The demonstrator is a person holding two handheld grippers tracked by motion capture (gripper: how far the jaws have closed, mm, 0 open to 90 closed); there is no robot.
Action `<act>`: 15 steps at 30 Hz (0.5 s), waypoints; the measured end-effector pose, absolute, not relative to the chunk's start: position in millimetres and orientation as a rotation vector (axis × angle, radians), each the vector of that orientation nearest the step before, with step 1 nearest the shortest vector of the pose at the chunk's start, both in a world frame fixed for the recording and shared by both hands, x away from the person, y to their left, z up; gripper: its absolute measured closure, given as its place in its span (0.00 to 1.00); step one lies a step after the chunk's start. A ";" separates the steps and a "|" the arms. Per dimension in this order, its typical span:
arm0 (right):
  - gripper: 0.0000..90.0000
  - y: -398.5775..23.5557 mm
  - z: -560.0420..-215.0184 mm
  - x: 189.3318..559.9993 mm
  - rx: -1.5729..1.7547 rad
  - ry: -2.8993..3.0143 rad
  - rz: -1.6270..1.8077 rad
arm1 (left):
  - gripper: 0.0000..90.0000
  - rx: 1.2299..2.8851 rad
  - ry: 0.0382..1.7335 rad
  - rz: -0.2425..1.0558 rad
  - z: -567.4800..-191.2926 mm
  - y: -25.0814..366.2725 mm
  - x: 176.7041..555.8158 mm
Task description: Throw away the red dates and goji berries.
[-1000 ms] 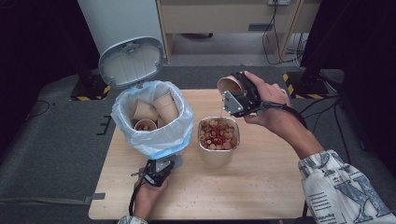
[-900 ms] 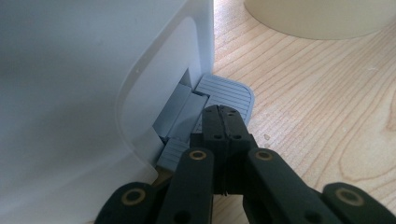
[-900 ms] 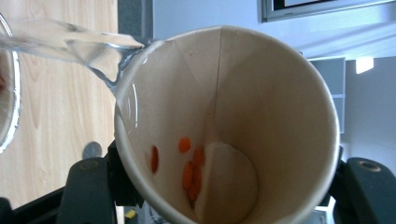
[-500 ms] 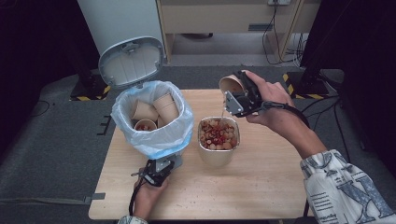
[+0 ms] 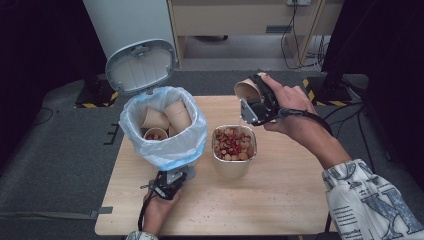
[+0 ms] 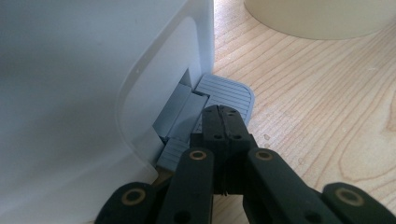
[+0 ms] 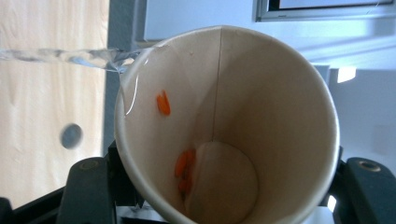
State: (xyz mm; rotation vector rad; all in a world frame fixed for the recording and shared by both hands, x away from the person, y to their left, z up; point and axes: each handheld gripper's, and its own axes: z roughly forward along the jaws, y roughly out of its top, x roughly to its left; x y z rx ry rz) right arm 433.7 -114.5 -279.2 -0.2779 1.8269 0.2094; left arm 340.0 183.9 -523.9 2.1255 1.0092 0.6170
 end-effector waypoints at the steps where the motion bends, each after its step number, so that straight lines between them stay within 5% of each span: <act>1: 0.37 -112.7 -278.7 432.5 -0.296 1.815 0.185 | 1.00 2.125 1.010 0.616 -523.9 183.9 340.0; 15: 0.37 -108.3 -289.6 432.7 -0.436 1.730 -0.024 | 1.00 2.121 1.013 0.614 -524.0 184.1 340.0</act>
